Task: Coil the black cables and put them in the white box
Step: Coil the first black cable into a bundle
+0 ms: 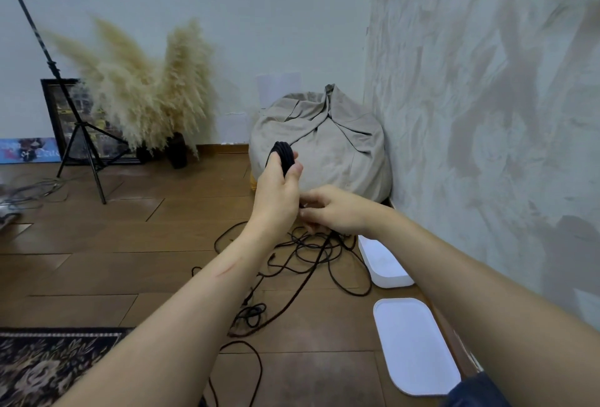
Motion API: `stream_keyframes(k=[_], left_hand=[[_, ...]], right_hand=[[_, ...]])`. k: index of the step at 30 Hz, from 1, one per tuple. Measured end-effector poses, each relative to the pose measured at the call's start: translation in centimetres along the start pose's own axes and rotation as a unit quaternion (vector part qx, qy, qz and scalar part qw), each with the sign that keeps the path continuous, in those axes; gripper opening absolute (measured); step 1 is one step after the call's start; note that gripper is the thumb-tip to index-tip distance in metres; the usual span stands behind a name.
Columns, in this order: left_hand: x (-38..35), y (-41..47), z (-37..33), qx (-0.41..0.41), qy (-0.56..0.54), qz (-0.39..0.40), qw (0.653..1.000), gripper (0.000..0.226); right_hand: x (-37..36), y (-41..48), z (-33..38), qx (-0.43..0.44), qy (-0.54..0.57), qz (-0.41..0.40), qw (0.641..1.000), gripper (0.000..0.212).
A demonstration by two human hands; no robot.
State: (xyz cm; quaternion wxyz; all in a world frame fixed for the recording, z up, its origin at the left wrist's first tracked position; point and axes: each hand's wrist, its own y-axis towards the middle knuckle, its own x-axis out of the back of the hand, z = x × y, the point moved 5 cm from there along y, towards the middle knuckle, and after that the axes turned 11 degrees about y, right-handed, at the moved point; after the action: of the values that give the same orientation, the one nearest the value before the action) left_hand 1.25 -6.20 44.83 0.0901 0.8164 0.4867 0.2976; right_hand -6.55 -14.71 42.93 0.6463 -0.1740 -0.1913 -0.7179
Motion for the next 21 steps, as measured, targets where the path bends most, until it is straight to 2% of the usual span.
stream_keyframes(k=[4, 7, 9, 11, 14, 17, 21], left_hand=[[-0.1, 0.4, 2.0, -0.001, 0.078, 0.030, 0.996, 0.024], [-0.9, 0.3, 3.2, -0.002, 0.097, 0.105, 0.990, 0.023], [-1.4, 0.1, 3.4, 0.013, 0.058, 0.159, 0.985, 0.026], [-1.9, -0.4, 3.0, 0.023, 0.012, 0.205, 0.978, 0.032], [-2.3, -0.9, 2.2, -0.024, 0.039, 0.244, 0.969, 0.027], [-2.5, -1.0, 2.0, -0.049, 0.080, 0.215, 0.972, 0.019], [-2.0, -1.1, 2.0, -0.018, 0.099, 0.153, 0.983, 0.026]], right_hand=[[0.5, 0.0, 0.9, 0.017, -0.059, -0.009, 0.998, 0.016], [2.3, 0.0, 0.8, 0.050, -0.152, -0.085, 0.983, 0.018], [3.2, -0.2, 0.8, 0.079, -0.193, -0.129, 0.969, 0.018], [3.8, -0.3, 0.6, 0.095, -0.192, -0.162, 0.963, 0.016], [5.0, -0.7, 0.2, 0.101, -0.128, -0.214, 0.963, 0.013], [5.0, -0.8, -0.1, 0.102, -0.092, -0.217, 0.966, 0.011], [5.7, -0.5, -0.9, 0.087, -0.111, -0.255, 0.957, 0.012]])
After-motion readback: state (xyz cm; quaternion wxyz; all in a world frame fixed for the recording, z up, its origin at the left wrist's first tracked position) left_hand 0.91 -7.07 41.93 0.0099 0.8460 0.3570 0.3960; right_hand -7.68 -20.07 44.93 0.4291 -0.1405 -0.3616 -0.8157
